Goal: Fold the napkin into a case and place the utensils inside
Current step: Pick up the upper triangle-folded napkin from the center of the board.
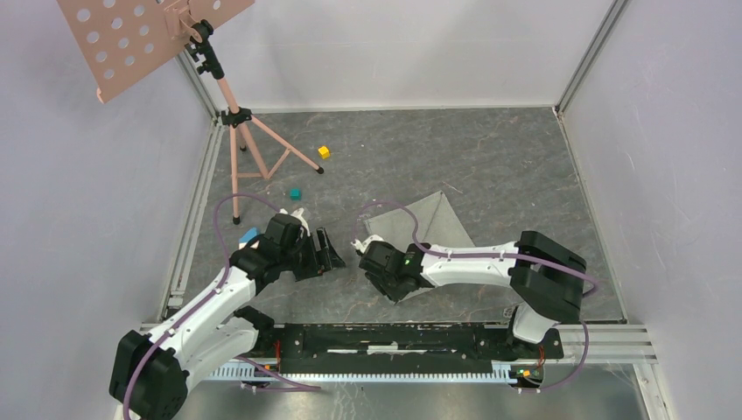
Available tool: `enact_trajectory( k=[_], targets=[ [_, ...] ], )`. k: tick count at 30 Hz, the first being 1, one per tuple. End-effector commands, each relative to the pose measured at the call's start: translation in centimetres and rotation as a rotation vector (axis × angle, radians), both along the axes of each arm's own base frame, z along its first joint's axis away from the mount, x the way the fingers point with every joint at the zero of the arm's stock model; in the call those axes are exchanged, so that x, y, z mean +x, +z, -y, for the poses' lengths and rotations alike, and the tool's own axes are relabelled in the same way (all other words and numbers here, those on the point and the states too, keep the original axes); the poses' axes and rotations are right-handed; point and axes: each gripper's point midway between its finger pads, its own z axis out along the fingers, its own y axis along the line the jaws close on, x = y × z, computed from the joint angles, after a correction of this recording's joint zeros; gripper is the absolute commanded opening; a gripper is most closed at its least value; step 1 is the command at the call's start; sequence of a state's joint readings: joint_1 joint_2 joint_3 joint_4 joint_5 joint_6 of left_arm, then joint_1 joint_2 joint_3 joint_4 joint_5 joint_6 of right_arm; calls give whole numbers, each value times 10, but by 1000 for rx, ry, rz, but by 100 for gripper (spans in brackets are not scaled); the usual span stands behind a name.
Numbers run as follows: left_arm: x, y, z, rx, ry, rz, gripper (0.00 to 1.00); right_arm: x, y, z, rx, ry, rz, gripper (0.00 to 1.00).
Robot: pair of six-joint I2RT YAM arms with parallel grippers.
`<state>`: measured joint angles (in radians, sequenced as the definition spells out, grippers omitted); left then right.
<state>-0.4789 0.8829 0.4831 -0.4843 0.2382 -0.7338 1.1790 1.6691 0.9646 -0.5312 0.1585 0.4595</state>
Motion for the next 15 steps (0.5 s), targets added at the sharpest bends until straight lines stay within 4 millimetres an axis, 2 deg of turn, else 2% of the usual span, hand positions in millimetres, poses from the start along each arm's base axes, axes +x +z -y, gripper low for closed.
enact_trajectory(
  k=[1,3,5,8,9,15],
  targets=[
    [10,16,1,-13,31,33,82,8,-10,19,-131,-23,95,49],
    [13,19,-1,-5,44,42,82,10,-11,28,-180,-32,140,43],
    [15,22,-2,-4,58,50,82,12,-8,28,-176,-38,177,31],
    [19,25,0,-12,76,45,82,15,-3,23,-133,-40,208,5],
    [21,25,2,-21,81,38,83,18,2,18,-106,-36,224,1],
    [36,38,40,-226,88,-27,84,24,35,-6,93,-9,278,1]
  ],
)
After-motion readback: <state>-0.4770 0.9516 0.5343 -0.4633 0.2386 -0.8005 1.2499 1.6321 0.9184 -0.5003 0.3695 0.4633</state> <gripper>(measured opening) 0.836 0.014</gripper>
